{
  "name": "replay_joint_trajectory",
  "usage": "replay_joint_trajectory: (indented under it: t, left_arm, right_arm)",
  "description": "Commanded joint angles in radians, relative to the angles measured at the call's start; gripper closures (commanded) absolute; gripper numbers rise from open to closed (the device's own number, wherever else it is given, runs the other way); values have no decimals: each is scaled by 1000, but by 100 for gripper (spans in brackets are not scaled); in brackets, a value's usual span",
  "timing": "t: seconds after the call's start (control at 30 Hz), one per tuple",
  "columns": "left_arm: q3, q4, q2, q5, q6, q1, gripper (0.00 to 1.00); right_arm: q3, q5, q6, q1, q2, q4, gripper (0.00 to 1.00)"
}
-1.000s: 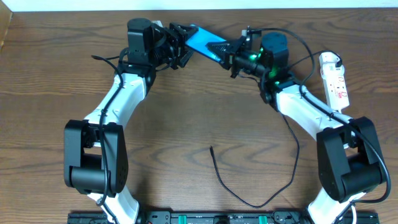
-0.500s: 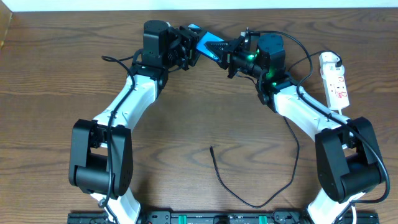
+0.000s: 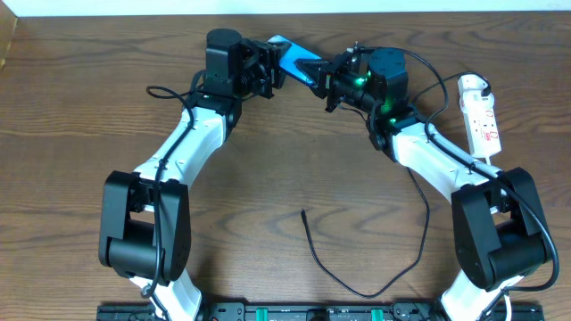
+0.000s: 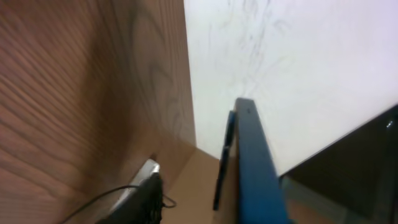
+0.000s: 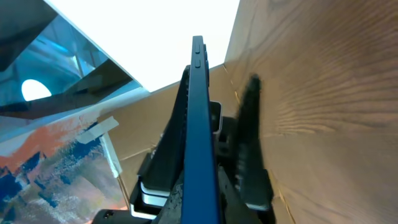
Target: Plug charger to phone and switch on socket
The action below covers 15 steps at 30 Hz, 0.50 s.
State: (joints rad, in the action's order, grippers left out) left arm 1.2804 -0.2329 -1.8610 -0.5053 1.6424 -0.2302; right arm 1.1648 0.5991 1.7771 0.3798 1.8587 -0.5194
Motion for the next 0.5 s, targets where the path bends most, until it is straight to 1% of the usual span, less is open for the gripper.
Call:
replay_joint_trajectory:
  t: [0.0, 0.2, 0.23, 0.27, 0.47]
  left_arm:
    - [5, 5, 21, 21, 13, 4, 76]
    - [5, 5, 21, 21, 13, 4, 81]
    - [5, 5, 21, 21, 13, 4, 89]
    - [5, 5, 21, 21, 13, 4, 92]
    - [5, 5, 21, 21, 13, 4, 93]
  right_arm:
    - [19, -9, 6, 8, 0, -21, 99]
    - [19, -2, 6, 11, 0, -19, 99]
    - [19, -2, 6, 14, 0, -19, 99]
    - [19, -2, 6, 17, 0, -19, 98]
    - [19, -2, 6, 21, 0, -19, 98]
